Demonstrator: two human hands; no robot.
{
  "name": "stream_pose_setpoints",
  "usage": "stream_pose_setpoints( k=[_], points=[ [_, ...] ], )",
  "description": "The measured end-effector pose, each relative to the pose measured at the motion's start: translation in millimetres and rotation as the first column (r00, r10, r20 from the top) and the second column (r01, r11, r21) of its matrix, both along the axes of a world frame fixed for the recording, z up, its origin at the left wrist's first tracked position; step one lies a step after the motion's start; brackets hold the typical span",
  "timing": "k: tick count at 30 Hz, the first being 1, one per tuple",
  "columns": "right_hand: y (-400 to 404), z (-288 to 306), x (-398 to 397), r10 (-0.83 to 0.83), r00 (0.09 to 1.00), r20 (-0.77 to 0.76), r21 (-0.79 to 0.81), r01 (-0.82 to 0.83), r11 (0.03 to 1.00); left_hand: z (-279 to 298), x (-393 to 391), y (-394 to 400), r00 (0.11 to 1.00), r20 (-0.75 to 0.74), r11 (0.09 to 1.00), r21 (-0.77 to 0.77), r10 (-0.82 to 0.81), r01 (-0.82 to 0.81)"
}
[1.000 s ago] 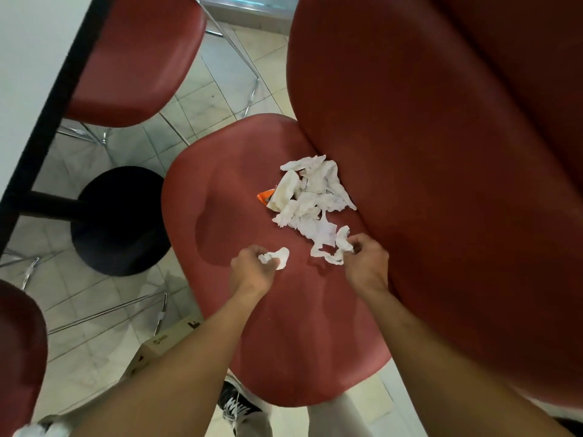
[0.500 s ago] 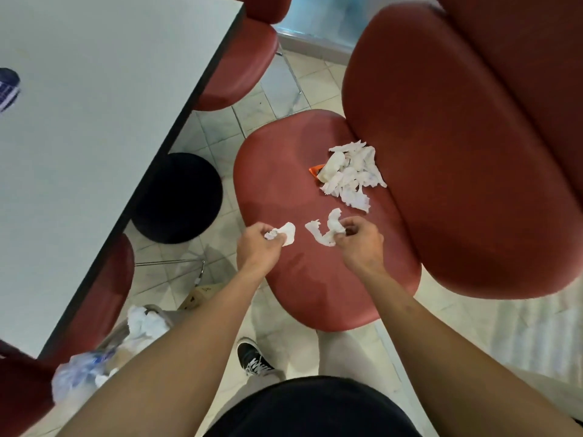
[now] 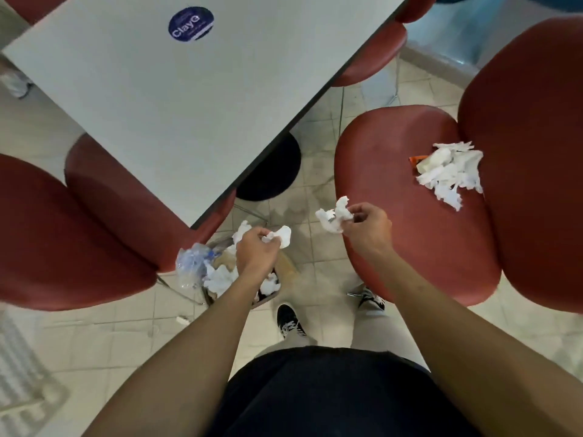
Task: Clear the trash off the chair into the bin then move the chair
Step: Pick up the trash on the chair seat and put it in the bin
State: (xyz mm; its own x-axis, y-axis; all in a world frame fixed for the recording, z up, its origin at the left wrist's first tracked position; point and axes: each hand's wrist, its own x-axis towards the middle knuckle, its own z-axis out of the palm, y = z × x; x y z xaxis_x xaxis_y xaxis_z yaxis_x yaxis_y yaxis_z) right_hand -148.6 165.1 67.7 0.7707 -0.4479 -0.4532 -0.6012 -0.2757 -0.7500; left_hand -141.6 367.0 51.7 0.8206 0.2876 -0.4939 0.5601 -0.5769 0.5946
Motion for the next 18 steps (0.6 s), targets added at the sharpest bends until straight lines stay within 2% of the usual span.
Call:
stream_pose_setpoints(
  k=[4, 10, 15, 18],
  points=[
    [55.6, -1.1, 0.6, 0.128, 0.992, -0.015, 0.024, -0.127, 0.992, 0.4, -25.1, 59.3, 0.994, 0.005, 0.993, 0.039, 0.112, -0.112],
    [126.7, -10.5, -6.3, 0.282, 0.959, -0.027, 0.044, -0.281, 0.959, -7.4, -53.5, 120.2, 0.979, -0.020, 0.976, 0.094, 0.201, -0.198],
    [162.4, -31.9, -25.9, 0.347, 0.933, -0.096, 0.030, -0.345, 0.938, -18.6, -55.1, 138.6, 0.981, -0.021, 0.976, 0.098, 0.195, -0.192],
    [174.0, -53.9, -41.1, 0.387, 0.910, -0.148, -0.006, -0.393, 0.920, -27.7, -49.2, 143.6, 0.992, 0.007, 0.983, 0.134, 0.127, -0.127]
  ],
)
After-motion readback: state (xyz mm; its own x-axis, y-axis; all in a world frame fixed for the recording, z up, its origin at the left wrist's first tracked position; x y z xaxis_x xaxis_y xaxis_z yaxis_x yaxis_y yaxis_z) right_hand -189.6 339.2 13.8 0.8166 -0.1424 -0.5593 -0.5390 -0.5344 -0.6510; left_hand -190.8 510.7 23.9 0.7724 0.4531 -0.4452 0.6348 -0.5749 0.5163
